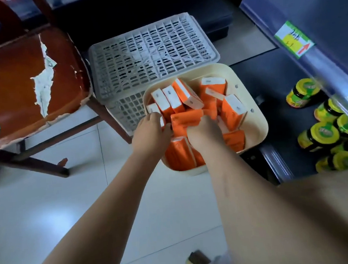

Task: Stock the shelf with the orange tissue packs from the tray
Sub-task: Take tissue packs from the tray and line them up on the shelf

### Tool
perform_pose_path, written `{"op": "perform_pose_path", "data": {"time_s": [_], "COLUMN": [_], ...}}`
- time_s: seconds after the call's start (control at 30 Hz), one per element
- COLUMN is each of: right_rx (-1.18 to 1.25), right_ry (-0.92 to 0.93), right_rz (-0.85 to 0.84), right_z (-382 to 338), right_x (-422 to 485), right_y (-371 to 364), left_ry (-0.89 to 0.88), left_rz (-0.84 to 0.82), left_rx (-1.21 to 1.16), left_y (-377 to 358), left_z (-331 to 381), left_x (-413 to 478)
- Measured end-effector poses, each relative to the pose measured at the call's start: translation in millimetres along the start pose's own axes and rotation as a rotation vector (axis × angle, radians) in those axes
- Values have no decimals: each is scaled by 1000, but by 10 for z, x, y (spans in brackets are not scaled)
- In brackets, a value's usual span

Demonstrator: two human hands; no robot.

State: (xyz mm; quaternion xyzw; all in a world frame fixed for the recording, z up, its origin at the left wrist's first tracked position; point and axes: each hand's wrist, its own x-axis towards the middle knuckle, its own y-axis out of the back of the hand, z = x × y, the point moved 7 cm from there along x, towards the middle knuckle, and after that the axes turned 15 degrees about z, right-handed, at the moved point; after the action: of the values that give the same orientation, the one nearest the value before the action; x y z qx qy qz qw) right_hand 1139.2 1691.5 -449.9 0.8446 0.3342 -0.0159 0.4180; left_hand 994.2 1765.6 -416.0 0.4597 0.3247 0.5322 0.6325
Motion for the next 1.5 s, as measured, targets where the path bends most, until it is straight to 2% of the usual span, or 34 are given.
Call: {"op": "perform_pose_path", "data": {"time_s": [0.13, 0.27, 0.4, 0.5, 0.6, 0.67, 0.7, 0.83, 0.93, 1.07, 1.17, 1.27, 1.5], "right_rx": [46, 172, 77, 184, 360, 441, 475, 628, 757, 1041, 1194, 1242, 1299], "right_ry": [-21, -115, -205, -340, -434, -523, -573, -695, -764, -921, -1018, -951, -708], "right_rz": [75, -33, -19, -41, -4, 46, 60, 98, 117, 212, 203, 116, -65], "right_z": [102, 117, 302, 468, 566, 622, 631, 648, 705, 1059, 916, 763, 542], "right_x": [218, 388, 573, 570, 530, 494, 476, 420, 418, 648, 592, 523, 312], "right_y": [-175, -399, -339, -368, -389, -384, -389, -392, -392, -556, -188, 128, 640], "left_ry": [47, 137, 193, 203, 362, 442, 423, 239, 199, 201, 316, 467, 492], "left_rz": [42, 116, 83, 124, 230, 178, 110, -111, -240, -174, -197, -228, -237], "left_rx": [41, 147, 183, -31, -303, -440, -434, -164, -158, -187, -439, -732, -1007], "left_y": [-305, -465, -621, -704, -658, -727, -786, -901, -904, -761, -672, -540, -125], "left_z": [-25, -4, 103, 161, 66, -43, -71, -47, 21, 16, 64, 160, 455], "left_x": [203, 358, 495, 524, 544, 607, 660, 822, 870, 914, 828, 697, 509]}}
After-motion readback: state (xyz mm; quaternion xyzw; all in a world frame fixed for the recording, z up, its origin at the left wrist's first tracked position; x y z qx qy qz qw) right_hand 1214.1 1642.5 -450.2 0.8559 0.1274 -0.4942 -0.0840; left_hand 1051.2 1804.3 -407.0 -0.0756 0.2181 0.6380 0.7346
